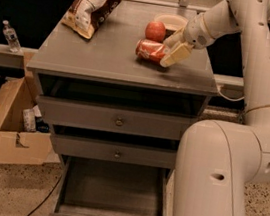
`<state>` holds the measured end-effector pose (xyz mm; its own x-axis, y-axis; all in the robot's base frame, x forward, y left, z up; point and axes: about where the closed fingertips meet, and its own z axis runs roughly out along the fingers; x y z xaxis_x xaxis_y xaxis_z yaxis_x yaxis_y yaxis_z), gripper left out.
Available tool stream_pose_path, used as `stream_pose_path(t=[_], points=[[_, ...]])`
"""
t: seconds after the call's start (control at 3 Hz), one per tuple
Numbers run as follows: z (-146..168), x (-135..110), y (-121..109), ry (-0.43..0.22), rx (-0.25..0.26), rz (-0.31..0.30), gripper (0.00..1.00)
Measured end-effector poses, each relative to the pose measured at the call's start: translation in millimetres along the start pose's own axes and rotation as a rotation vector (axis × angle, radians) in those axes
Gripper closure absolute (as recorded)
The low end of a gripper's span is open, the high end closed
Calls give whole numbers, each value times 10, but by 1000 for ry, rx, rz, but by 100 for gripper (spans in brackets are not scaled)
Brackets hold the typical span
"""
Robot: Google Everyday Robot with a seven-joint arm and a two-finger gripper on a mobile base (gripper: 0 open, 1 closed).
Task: Pick coke can from bottom drawer and place on counter
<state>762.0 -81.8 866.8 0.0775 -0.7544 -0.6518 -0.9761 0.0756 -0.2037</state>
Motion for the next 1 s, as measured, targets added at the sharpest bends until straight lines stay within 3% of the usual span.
stream_pose_path(t=[0.33, 0.67, 1.0], points=[[-134, -80, 1, -1, 13, -17, 0], [-517, -53, 38, 33, 55, -22, 0], [-984, 134, 121, 65, 108, -3, 0]])
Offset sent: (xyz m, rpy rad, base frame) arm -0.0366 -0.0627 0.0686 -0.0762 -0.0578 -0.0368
